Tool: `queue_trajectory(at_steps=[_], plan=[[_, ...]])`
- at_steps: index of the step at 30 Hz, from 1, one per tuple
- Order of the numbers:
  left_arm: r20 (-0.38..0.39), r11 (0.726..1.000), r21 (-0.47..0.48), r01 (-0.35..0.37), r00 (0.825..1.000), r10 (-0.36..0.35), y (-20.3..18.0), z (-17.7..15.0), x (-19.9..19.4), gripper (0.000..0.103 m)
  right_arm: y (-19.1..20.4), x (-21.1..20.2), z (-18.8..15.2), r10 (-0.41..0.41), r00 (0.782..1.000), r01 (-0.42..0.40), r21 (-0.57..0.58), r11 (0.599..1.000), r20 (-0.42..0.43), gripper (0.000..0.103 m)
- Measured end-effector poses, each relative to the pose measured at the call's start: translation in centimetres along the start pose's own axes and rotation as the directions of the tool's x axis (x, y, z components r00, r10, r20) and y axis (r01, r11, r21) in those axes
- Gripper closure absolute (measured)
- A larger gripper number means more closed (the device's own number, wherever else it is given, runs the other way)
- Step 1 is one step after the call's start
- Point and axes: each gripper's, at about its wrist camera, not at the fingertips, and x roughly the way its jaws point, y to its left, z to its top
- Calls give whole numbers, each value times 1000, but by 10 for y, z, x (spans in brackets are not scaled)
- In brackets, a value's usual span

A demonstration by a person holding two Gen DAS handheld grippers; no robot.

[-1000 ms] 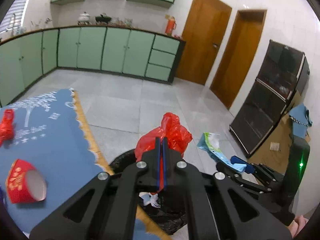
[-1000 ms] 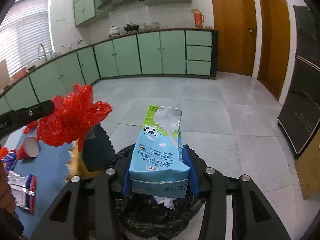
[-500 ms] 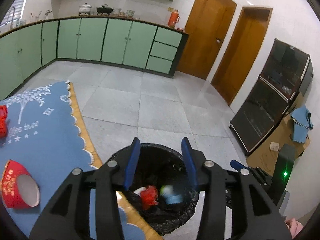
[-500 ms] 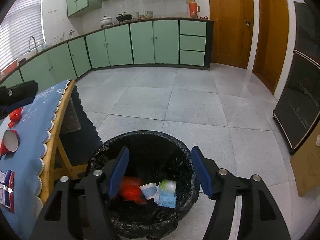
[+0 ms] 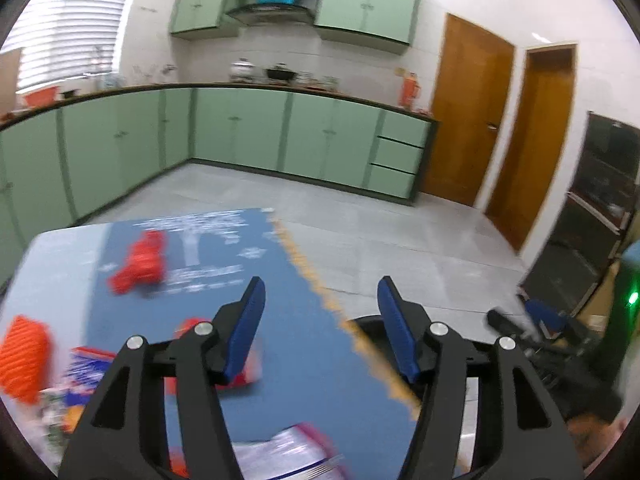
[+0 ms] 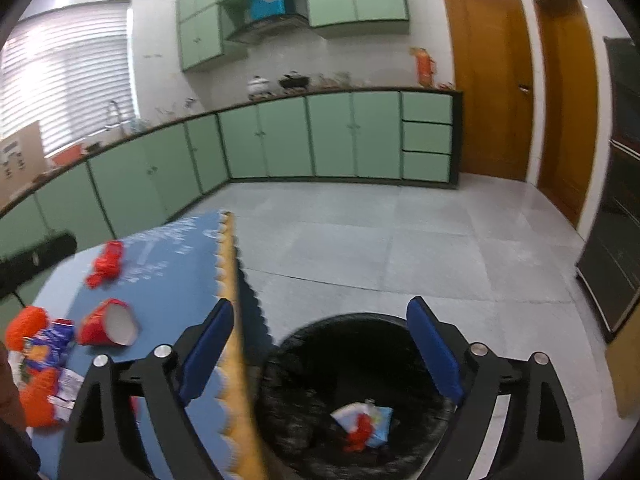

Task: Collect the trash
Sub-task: 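Move both tools back over the table toward the remaining trash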

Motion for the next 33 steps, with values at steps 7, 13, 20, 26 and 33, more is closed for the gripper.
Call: queue_trajectory(at_steps=[7, 13, 20, 26, 33], plan=[[-14, 978, -50, -204, 979, 204, 81, -25, -43, 44, 64, 1, -1, 95, 996, -95, -51, 994, 0, 15], [-80, 959, -91, -270, 961, 264, 126, -51, -60, 38, 111, 5, -11, 151, 988, -153, -82, 985, -26, 15], [-151, 959, -103, -265, 957, 248, 144, -74, -53, 35, 149, 10, -24, 181, 981, -188, -124, 974, -62, 15], [-169, 961, -77, -264, 954, 249, 142, -81, -37, 33, 161, 14, -27, 179, 981, -188, -139, 972, -80, 15], [-184, 966, -36, -258, 951, 247, 136, -78, -17, 26, 170, 21, -27, 181, 979, -193, -153, 969, -90, 15]])
